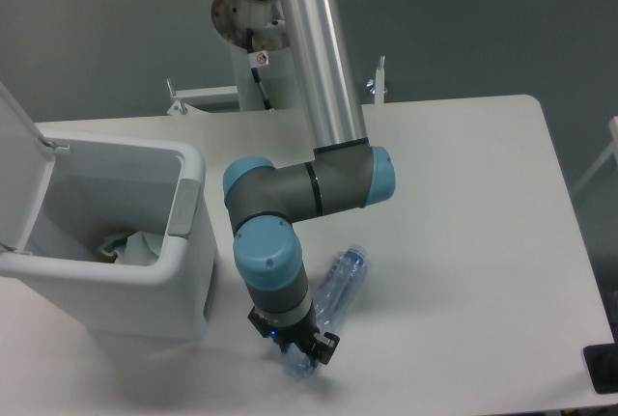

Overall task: Place the trash in the trash can
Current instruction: 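Lower the open gripper around the clear water bottle's middle, then close the gripper on the bottle and lift it up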

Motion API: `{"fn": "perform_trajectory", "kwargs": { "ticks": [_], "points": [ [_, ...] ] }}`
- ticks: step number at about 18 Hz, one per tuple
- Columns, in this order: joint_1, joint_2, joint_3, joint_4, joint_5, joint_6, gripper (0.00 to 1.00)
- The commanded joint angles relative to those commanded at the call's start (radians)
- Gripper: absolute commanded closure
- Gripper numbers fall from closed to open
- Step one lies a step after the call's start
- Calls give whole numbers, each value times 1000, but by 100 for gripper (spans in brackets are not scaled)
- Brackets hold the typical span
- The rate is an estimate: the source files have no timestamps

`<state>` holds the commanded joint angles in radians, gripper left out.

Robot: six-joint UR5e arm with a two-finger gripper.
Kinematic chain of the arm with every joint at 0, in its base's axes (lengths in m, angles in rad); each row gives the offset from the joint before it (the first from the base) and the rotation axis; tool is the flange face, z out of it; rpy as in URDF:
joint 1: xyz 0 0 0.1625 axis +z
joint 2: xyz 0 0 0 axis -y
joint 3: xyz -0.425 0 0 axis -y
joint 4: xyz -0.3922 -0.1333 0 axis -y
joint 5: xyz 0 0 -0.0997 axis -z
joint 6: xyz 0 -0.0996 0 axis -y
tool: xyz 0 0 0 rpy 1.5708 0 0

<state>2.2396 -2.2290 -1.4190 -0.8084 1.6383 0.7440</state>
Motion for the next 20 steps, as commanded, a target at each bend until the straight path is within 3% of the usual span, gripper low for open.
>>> {"fn": "perform_trajectory", "kwargs": {
  "ticks": [6, 10, 14, 20],
  "points": [
    [26, 15, 12, -3, -35, -6, 82],
    [49, 43, 31, -2, -55, -9, 83],
    [101, 89, 80, -3, -224, -61, 82],
    [153, 212, 98, -2, -494, -159, 82]
  ]
}}
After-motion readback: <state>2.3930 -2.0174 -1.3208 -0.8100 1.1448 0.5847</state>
